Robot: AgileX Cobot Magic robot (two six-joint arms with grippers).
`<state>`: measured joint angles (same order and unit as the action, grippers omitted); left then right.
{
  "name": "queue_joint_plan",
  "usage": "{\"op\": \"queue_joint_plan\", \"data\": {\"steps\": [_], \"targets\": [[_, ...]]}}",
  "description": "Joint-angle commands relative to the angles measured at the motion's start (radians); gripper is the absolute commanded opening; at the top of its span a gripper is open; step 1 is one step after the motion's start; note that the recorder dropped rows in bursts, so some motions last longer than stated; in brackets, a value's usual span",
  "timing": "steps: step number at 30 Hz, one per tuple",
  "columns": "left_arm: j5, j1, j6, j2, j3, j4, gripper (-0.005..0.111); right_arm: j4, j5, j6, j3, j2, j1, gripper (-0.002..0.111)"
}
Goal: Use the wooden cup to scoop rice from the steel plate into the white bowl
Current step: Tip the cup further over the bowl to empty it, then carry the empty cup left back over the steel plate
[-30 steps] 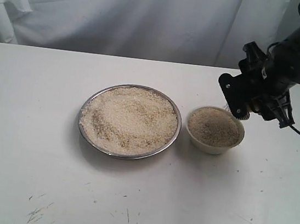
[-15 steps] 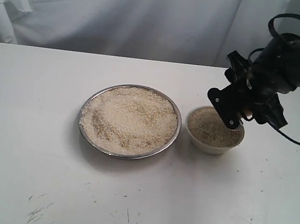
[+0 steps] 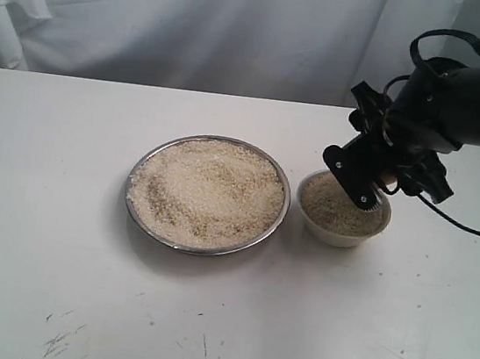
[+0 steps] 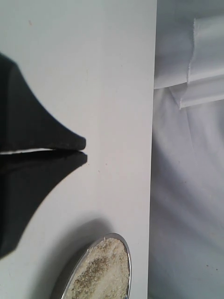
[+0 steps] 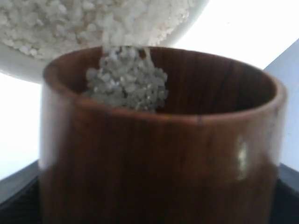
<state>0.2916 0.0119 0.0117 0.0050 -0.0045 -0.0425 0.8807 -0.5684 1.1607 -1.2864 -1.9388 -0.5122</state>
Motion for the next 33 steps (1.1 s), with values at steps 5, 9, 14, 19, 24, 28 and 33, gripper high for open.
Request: {"op": "queue_joint_plan", "data": {"steps": [5,9,14,19,24,28,33], "targets": [[-0.006,-0.002,-0.003,-0.005,0.005,-0.001,0.0,0.098,-0.069,-0.004,0.004,0.006,-0.017,0.0],[-0.006,-0.002,-0.003,-0.005,0.005,-0.001,0.0,0.118,-0.071,-0.007,0.004,0.006,-0.044,0.0],[-0.006,-0.002,-0.003,-0.005,0.005,-0.001,0.0,0.183,-0.111,-0.018,0.004,0.006,-0.072,0.0],[-0.006,-0.002,-0.003,-0.005,0.005,-0.001,0.0,0.237,-0.143,-0.044,0.004,0.006,-0.079,0.0],[-0.006,-0.002,-0.003,-0.005,0.005,-0.001,0.0,0.282,-0.148,-0.126,0.004,0.006,-0.101,0.0],[-0.006,-0.002,-0.003,-0.005,0.005,-0.001,0.0,0.286,-0.145,-0.178,0.002,0.01,-0.123,0.0],[-0.006,-0.002,-0.003,-0.005,0.005,-0.001,0.0,0.28,-0.082,-0.245,0.002,0.01,-0.139,0.0]]}}
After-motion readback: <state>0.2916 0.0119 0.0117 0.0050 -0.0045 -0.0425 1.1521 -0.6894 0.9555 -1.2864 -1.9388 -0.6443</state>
